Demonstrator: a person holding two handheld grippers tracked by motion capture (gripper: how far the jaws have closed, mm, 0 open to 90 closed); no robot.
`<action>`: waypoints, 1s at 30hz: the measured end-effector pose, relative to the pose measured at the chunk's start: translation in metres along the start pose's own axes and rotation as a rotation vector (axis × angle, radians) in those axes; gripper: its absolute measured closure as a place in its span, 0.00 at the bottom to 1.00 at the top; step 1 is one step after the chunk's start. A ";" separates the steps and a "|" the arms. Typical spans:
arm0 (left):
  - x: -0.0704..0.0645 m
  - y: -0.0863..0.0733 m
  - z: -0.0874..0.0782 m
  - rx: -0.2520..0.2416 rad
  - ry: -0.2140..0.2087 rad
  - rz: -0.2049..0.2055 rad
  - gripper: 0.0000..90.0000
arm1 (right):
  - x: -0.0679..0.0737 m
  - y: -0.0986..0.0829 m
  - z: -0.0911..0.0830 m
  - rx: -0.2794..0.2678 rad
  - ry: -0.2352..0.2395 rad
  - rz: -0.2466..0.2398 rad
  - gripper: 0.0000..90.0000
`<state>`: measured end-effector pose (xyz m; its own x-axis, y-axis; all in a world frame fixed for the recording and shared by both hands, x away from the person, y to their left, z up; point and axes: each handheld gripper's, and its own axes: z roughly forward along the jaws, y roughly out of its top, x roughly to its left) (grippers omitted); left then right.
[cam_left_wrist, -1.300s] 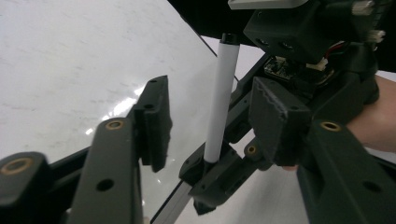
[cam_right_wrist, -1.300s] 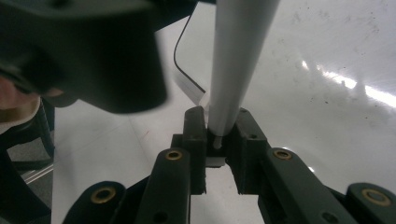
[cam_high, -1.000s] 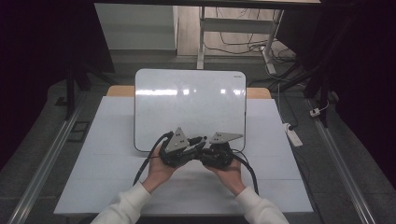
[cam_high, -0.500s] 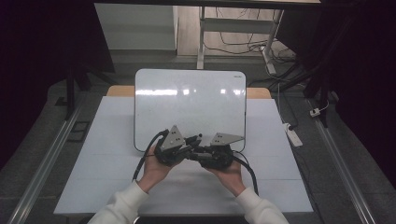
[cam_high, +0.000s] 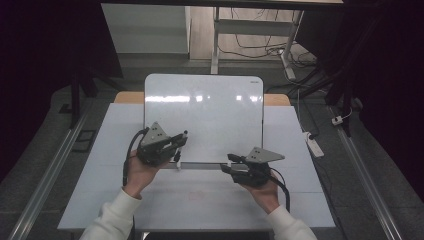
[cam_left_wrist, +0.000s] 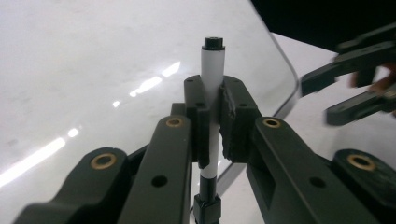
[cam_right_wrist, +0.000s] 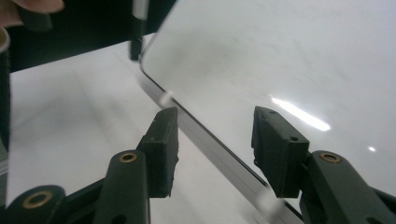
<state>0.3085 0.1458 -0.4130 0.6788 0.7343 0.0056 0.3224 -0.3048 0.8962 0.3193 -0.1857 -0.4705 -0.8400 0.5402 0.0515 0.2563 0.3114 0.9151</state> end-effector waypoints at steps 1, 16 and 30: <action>0.003 -0.001 -0.001 0.002 0.003 -0.009 0.91 | -0.003 -0.003 -0.005 0.000 -0.014 0.001 0.55; 0.031 -0.006 -0.014 0.031 0.068 -0.077 0.90 | -0.038 -0.045 -0.080 0.010 -0.221 0.014 0.51; 0.070 -0.011 0.003 0.192 0.168 -0.135 0.90 | -0.041 -0.056 -0.081 0.052 -0.242 0.010 0.51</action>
<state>0.3539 0.1986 -0.4238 0.5076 0.8614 -0.0203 0.5327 -0.2952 0.7932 0.3003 -0.2888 -0.4915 -0.6995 0.7134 -0.0424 0.2939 0.3412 0.8929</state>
